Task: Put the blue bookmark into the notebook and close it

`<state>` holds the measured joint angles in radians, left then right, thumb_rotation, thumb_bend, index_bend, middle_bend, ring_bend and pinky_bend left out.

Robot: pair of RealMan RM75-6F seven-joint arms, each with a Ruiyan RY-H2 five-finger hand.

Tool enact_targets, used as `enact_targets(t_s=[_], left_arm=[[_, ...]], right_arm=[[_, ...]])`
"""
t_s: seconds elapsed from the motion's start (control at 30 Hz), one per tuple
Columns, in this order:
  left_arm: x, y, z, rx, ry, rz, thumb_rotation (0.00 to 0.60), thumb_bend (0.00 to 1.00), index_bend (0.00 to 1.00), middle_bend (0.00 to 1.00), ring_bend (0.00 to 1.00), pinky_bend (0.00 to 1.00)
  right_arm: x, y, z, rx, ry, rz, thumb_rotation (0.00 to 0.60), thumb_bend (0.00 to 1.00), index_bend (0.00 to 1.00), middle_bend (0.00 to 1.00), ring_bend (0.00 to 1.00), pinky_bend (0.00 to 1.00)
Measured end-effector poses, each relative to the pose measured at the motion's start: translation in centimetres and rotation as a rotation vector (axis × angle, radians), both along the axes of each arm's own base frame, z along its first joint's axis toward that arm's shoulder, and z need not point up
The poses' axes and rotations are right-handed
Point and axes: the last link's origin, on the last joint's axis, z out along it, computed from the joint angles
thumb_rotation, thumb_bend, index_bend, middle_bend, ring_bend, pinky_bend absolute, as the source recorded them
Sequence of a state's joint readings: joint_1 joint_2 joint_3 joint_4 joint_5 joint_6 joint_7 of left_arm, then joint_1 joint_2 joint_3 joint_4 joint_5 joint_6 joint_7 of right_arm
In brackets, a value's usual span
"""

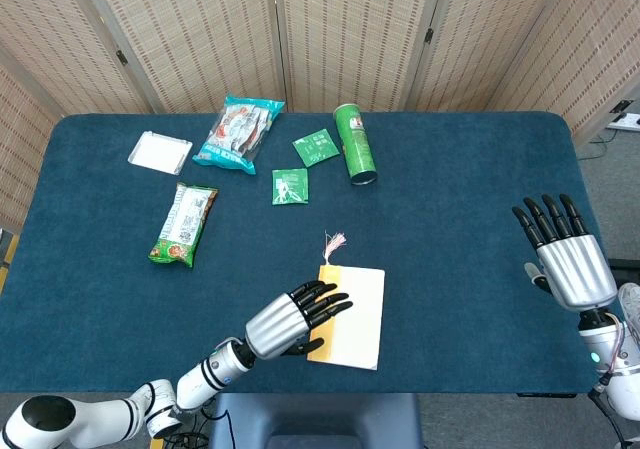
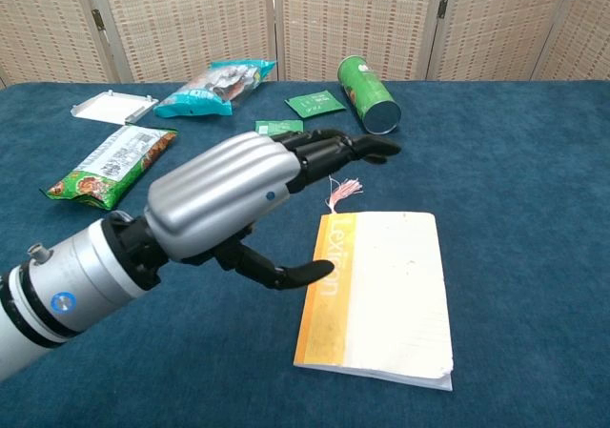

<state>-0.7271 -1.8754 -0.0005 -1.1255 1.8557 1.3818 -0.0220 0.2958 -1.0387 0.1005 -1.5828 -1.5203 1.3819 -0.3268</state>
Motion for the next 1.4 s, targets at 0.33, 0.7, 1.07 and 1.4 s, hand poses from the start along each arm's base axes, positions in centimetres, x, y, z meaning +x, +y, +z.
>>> enact_targets(t_s=[0.33,0.7,1.07,1.4], left_arm=[[-6.1,1.7,5.0,0.066,0.026,0.246,0.6,0.34,0.1,0.17,0.14,0.23],[-14.1,1.9,12.9,0.174,0.07,0.596,0.6,0.34,0.11,0.17,0.14,0.23],[-18.3,-1.6,18.4,0.243,0.108,0.841,0.6,0.34,0.13,0.17,0.14,0.23],[-19.7,-6.6,20.0,0.292,0.143,1.0,0.6,0.34,0.13,0.17,0.14,0.23]], right_arm=[[-0.9,0.6,-0.2,0.047,-0.038,-0.056,0.6,0.18,0.08,0.08,0.0,0.0],[-2.6,1.8,-0.5,0.107,-0.165,-0.142,0.6,0.26,0.0,0.08,0.0,0.0],[-4.3,5.2,-0.1,0.089,-0.246,-0.152,0.6,0.26,0.0,0.08,0.0,0.0],[-5.3,9.0,-0.8,0.061,-0.301,-0.19,0.6,0.26,0.0,0.08,0.0,0.0]])
